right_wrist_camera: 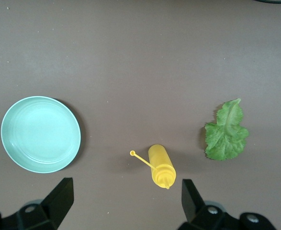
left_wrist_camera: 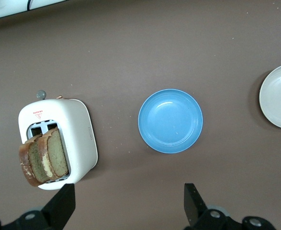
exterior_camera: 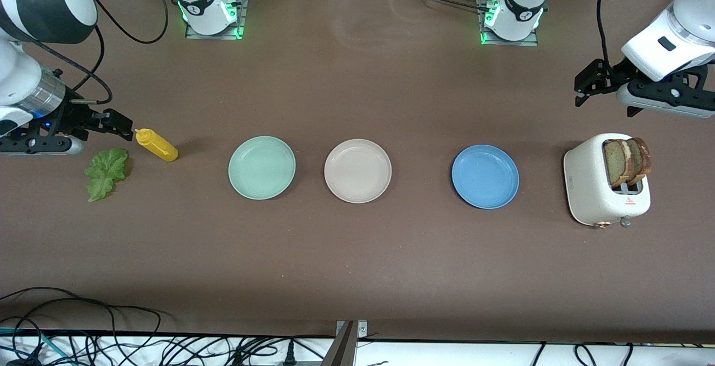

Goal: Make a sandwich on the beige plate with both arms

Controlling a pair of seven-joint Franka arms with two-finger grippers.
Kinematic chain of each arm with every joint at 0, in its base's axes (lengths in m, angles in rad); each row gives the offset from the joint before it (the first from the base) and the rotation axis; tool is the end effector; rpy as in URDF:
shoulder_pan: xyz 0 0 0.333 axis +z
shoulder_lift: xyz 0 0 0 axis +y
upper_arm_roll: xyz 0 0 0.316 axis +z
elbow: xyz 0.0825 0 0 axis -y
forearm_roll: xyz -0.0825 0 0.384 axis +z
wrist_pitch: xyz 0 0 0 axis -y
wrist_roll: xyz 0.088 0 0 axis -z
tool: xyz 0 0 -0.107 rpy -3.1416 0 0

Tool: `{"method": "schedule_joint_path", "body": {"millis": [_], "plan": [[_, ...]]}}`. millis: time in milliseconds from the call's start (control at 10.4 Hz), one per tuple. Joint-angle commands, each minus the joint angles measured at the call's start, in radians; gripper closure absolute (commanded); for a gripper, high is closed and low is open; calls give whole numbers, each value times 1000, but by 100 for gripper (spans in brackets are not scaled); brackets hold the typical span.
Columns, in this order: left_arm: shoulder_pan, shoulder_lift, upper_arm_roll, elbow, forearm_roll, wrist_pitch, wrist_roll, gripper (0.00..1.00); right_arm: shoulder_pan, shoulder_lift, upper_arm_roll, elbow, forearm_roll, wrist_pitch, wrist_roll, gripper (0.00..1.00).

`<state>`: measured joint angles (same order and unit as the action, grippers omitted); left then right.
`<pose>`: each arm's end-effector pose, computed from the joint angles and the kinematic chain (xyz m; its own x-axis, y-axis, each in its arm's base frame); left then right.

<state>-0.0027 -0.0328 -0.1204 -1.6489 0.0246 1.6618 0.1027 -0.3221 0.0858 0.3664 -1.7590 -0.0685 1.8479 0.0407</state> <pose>0.5483 -0.0665 0.6136 0.9732 -0.2260 0.0422 -0.2247 -0.9739 -0.0330 0.5886 0.0144 0.5128 0.9997 0.0209 0.0102 0.0205 -0.9992 0.0350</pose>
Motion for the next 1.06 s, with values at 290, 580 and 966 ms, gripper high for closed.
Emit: {"method": "schedule_joint_path", "body": {"millis": [290, 580, 966], "plan": [[3, -18, 1, 1, -31, -48, 23, 0, -5, -1, 5, 7, 15, -4, -13, 0], [1, -13, 1, 12, -31, -50, 14, 0, -5, 2, 5, 12, 10, -4, -16, 0], [1, -13, 2, 20, -29, -51, 17, 0, -3, 0, 5, 12, 6, -6, -18, 0]]}}
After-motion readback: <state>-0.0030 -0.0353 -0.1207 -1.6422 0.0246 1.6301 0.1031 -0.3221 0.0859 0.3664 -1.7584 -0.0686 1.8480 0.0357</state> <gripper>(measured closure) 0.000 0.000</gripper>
